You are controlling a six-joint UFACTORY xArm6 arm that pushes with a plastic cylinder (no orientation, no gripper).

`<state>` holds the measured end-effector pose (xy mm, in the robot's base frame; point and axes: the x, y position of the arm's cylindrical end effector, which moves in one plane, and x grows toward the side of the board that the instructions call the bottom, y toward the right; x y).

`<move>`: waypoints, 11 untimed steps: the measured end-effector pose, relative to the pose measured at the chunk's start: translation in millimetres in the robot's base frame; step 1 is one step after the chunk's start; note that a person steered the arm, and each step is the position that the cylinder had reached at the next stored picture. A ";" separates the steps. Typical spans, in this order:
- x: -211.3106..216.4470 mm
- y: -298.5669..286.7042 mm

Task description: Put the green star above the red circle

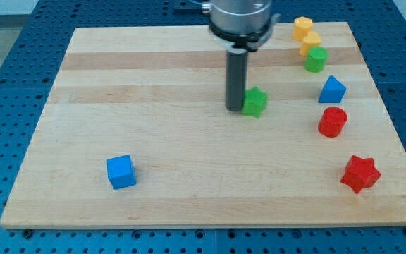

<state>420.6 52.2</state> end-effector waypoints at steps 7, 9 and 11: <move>-25.5 85.7; -18.6 116.3; -24.2 138.3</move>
